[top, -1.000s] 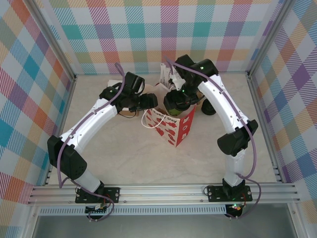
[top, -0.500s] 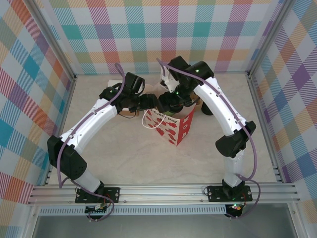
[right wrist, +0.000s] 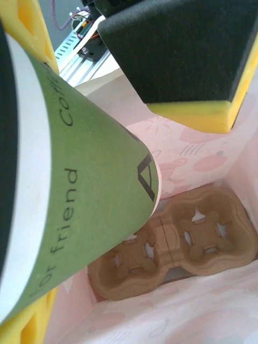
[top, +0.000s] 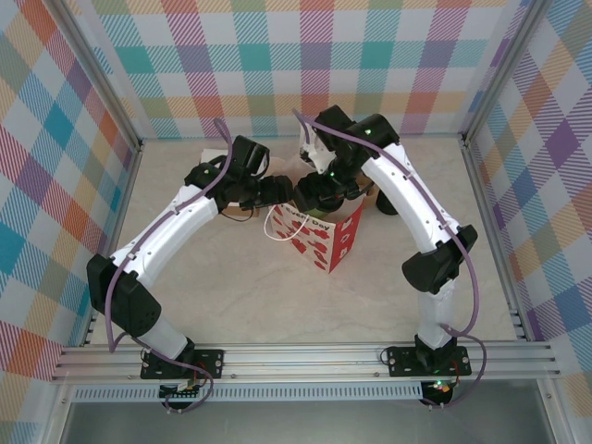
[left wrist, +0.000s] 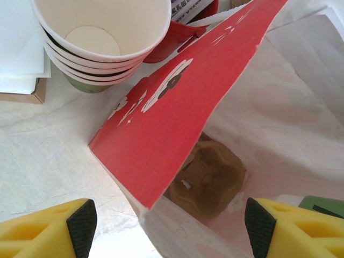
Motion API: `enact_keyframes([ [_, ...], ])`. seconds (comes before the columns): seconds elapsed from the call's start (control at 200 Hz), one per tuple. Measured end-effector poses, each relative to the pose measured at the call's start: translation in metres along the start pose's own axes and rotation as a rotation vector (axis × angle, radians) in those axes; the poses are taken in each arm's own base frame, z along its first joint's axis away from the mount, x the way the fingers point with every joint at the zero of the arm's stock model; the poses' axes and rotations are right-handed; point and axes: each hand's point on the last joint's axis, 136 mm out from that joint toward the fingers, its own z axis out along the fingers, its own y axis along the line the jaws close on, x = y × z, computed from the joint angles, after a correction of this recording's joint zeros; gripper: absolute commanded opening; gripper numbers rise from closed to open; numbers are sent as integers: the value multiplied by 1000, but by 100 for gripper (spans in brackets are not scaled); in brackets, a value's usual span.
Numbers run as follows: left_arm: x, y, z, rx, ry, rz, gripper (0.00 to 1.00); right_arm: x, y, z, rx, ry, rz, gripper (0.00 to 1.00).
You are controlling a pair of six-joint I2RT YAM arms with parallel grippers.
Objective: Pack the takeout coffee
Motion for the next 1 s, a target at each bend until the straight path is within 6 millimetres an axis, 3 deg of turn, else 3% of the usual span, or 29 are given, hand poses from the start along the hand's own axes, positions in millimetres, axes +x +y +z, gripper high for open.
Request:
enact_keyframes([
  [0.52,4,3,0,-5,7,3,75,-4,-31,1,51,5,64,74],
  [0.76,4,3,0,-4,7,4,75,1,-45,16,142,65,29,74],
  [1.0,5,2,0,2,11,4,75,17,-36,34,179,148,-67,74],
])
